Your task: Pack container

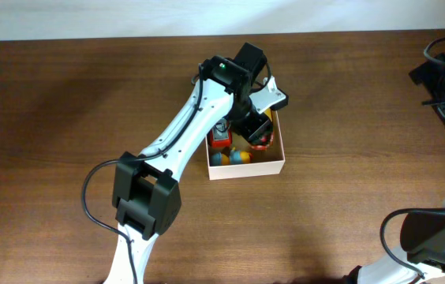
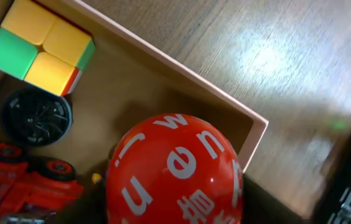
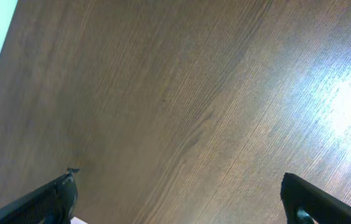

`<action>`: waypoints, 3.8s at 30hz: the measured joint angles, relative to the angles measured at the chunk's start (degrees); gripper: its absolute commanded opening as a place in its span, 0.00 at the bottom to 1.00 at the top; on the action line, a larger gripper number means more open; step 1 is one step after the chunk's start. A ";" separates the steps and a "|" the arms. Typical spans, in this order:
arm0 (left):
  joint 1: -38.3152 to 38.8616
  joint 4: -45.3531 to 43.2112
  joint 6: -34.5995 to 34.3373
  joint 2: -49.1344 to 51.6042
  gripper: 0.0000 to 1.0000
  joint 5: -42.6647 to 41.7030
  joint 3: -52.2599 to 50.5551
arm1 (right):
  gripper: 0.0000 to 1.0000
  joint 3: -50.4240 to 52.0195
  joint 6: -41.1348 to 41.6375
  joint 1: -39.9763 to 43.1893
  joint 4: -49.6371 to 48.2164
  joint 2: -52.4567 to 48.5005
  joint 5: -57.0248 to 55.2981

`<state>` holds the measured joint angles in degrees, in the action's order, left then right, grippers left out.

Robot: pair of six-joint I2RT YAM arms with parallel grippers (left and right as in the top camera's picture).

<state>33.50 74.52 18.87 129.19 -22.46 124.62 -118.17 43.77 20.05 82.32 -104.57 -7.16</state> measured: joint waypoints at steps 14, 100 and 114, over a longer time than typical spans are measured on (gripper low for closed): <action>-0.02 -0.04 0.26 -0.02 0.95 0.00 0.02 | 0.99 0.00 -0.02 0.00 -0.02 0.00 0.00; -31.61 -71.12 -32.41 -57.90 0.99 25.44 -60.52 | 0.99 0.00 0.00 0.00 -0.04 0.00 -0.02; -30.82 -98.27 -32.44 -84.48 0.99 24.61 -104.63 | 0.99 0.00 0.00 0.00 0.00 0.00 -0.02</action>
<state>2.68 -23.75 -13.56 44.71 2.15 19.99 -118.17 43.77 20.05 82.32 -104.57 -7.18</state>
